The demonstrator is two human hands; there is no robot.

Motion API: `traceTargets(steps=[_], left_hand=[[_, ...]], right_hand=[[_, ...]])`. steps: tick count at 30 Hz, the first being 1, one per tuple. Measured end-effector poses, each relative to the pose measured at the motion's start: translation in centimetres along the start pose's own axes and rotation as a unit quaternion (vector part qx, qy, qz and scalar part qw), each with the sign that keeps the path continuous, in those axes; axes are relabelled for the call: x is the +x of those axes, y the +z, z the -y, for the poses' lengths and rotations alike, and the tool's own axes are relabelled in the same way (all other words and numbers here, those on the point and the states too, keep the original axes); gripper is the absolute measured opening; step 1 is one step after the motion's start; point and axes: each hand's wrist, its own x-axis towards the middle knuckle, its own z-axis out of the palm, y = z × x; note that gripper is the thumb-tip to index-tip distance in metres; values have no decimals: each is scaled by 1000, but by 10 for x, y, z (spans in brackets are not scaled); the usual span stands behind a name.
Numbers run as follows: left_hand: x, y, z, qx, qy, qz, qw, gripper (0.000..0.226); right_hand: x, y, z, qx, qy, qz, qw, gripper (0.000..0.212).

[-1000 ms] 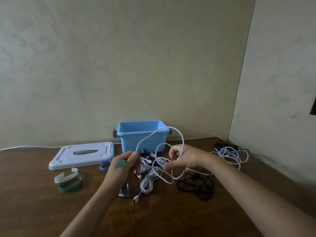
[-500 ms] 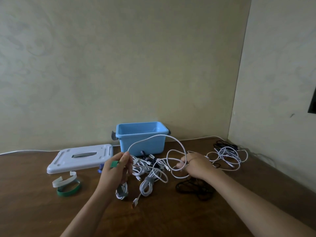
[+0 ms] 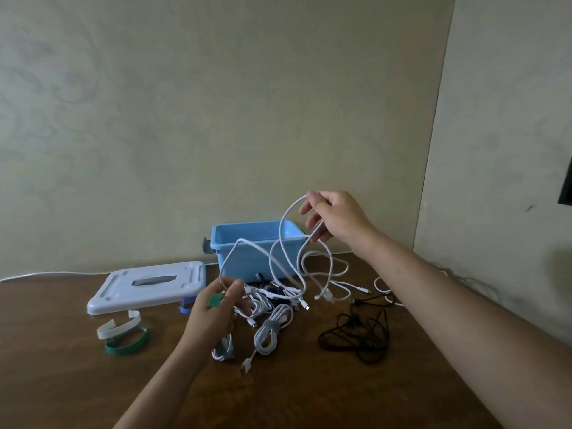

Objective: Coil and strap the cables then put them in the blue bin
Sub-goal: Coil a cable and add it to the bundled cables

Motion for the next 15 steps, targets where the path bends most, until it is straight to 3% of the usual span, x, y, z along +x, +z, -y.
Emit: traceTargets(steps=[5, 10, 15], left_hand=[[4, -7, 0, 30, -17, -9, 999, 13], [17, -31, -5, 9, -37, -95, 995, 48], [10, -40, -16, 84, 56, -209, 973, 42]], right_hand=[[-4, 13, -7, 26, 33, -6, 999, 42], [-6, 11, -13, 26, 40, -2, 999, 41], [-4, 11, -19, 72, 95, -21, 993, 39]])
